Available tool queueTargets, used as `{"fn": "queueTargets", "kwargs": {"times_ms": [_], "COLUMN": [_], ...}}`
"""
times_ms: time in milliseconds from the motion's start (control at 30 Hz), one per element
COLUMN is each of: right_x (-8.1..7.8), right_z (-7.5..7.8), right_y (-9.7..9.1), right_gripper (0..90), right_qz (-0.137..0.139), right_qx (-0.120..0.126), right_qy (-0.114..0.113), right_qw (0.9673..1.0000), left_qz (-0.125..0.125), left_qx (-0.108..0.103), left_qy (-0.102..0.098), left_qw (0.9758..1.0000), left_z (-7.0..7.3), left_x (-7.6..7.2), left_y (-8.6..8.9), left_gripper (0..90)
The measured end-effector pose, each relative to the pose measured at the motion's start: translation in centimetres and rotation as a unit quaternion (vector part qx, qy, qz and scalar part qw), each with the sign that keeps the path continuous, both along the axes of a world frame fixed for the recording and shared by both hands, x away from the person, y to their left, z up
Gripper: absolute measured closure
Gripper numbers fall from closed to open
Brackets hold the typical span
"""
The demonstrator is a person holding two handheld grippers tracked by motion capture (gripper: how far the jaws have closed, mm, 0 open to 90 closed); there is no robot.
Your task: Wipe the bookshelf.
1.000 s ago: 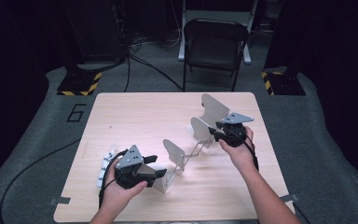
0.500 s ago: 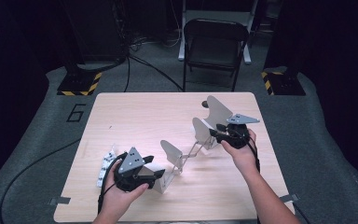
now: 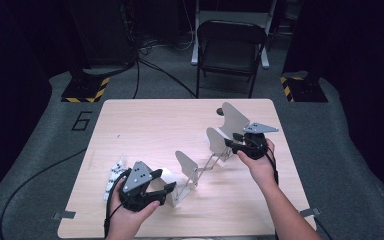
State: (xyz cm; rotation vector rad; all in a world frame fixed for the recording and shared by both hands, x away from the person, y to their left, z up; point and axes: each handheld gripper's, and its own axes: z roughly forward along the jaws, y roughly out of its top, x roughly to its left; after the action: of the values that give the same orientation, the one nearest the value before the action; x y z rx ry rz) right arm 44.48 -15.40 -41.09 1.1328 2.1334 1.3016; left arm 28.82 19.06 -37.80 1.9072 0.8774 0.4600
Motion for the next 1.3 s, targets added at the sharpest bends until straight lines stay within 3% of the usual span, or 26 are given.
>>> {"fn": "queueTargets", "kwargs": {"times_ms": [133,267,600,667,767,933,1067,1167,1300], "right_x": [0.0,0.0,0.0,0.0,0.1,0.1,0.0,0.0,0.1], "right_z": [-0.1,-0.1,0.0,-0.1,-0.1,-0.1,-0.1,-0.1,-0.2], "right_y": [0.0,0.0,-0.1,-0.1,0.0,0.0,-0.1,-0.1,-0.1], "right_gripper": [55.2,55.0,54.7,54.5,54.5,54.1,53.8,51.6,50.8], "right_qz": [-0.002,-0.001,-0.004,-0.005,-0.003,-0.003,-0.001,0.001,0.004], "right_qx": [0.003,0.003,0.004,0.009,0.014,0.015,0.016,0.016,0.021], "right_qy": [-0.005,-0.002,0.000,0.003,0.005,0.006,0.002,0.004,0.005], "right_qw": [1.0000,1.0000,1.0000,0.9999,0.9999,0.9999,0.9999,0.9999,0.9998], "left_qz": [0.012,0.011,0.027,0.027,0.034,0.051,0.061,0.070,0.077], "left_qx": [0.000,0.005,0.010,0.014,0.002,-0.003,-0.002,-0.022,-0.028], "left_qy": [-0.001,0.013,0.006,0.003,0.015,0.014,0.027,0.039,0.029], "left_qw": [0.9999,0.9998,0.9996,0.9995,0.9993,0.9986,0.9978,0.9966,0.9962], "left_z": [0.1,-0.6,-1.0,-1.0,-1.2,-1.5,-2.0,-2.6,-2.8], "left_x": [-0.2,-0.1,0.9,1.3,2.1,3.5,4.8,5.7,6.4], "left_y": [0.7,0.7,0.2,0.3,0.6,1.1,1.5,1.7,2.2], "left_gripper": [40.6,38.4,32.3,32.1,32.2,33.8,35.0,36.3,43.0]}}
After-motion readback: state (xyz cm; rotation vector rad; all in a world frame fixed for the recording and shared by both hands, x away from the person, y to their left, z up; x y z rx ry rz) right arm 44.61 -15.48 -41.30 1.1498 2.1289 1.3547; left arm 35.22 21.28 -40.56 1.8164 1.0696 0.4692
